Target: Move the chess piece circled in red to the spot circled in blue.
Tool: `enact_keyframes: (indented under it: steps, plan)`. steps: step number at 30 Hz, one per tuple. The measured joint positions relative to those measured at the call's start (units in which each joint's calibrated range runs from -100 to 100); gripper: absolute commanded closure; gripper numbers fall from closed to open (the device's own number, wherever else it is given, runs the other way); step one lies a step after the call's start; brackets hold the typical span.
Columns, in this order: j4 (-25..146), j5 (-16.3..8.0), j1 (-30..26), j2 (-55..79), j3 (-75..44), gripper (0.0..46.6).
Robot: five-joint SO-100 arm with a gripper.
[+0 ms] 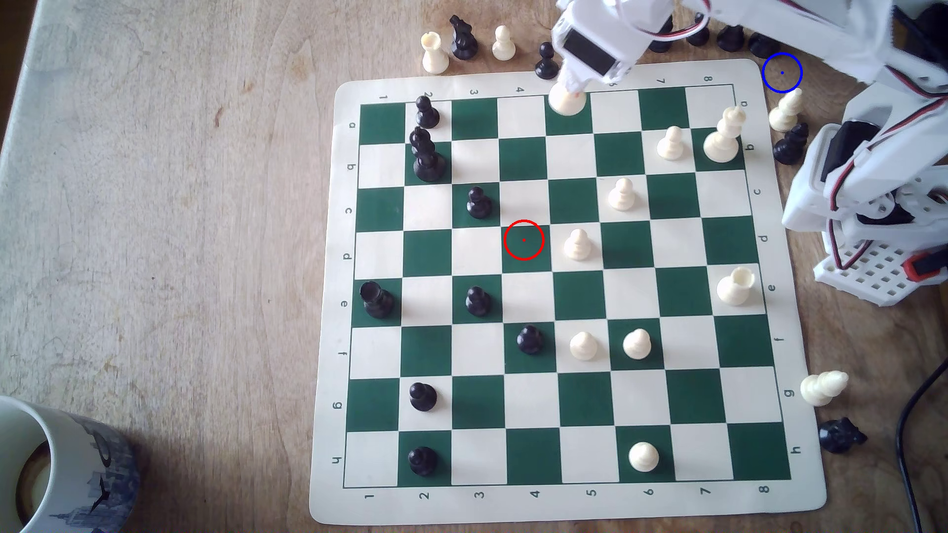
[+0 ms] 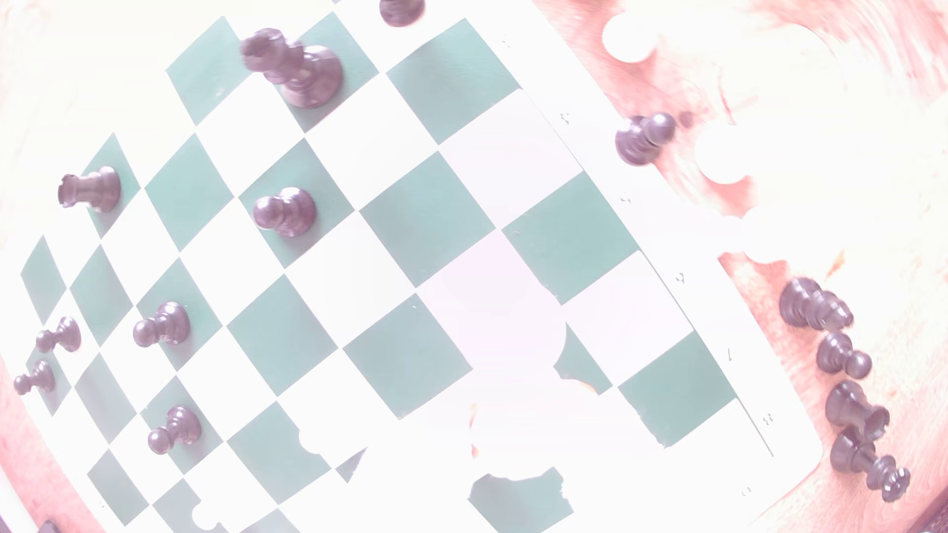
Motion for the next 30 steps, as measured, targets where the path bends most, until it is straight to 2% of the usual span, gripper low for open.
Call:
enact_keyframes:
  steps: [8,12,15,30]
  plan:
    - [0.1,0.0,9.4,-12.6,10.8,46.4]
    - [0.0,0.0,15.2,-14.5,13.6,46.4]
    - [-0.6,-0.2,21.6,-14.6,14.6,46.4]
    - [7.7,-0.4,33.7,-14.6,14.6,46.4]
